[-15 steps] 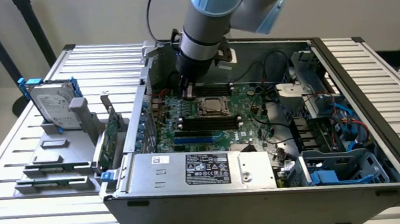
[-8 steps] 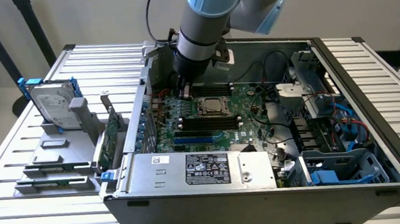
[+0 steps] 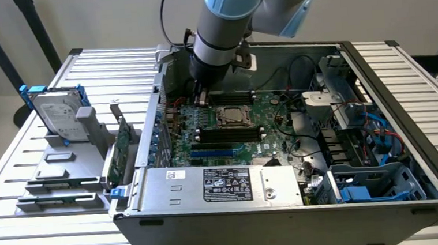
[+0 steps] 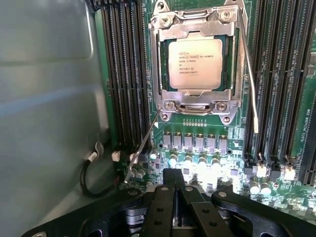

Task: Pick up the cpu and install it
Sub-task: 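Close the cpu cover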

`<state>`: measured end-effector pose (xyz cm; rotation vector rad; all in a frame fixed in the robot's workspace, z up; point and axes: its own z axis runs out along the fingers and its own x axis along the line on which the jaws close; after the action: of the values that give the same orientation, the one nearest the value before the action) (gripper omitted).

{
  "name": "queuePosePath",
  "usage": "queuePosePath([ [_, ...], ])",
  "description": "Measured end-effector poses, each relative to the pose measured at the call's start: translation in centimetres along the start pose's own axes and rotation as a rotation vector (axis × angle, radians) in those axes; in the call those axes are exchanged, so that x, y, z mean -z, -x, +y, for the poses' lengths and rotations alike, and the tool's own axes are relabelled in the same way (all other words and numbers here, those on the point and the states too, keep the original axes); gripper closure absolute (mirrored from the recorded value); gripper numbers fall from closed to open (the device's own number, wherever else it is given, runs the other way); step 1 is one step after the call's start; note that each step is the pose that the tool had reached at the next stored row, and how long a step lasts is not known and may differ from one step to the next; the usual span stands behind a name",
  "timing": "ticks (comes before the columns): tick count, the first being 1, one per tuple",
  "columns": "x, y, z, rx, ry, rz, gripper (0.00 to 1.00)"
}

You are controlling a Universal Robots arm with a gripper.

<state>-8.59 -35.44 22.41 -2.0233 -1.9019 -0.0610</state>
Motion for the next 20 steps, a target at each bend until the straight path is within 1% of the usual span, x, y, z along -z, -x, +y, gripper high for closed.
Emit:
queuePosePath([
  [3, 0.27, -0.1, -0.07, -0.022, 0.0042, 0.0146, 0.89],
  [13, 1.45, -0.3, -0.34, -0.103, 0.0253, 0.0577, 0.89],
  [14, 1.5, -0.3, -0.36, -0.111, 0.0264, 0.0615, 0.89],
  [16, 1.54, -0.3, -0.37, -0.126, 0.0263, 0.0684, 0.89],
  [18, 1.54, -0.3, -0.37, -0.139, 0.0254, 0.0726, 0.89],
  [20, 1.53, -0.3, -0.39, -0.152, 0.0225, 0.0752, 0.89],
])
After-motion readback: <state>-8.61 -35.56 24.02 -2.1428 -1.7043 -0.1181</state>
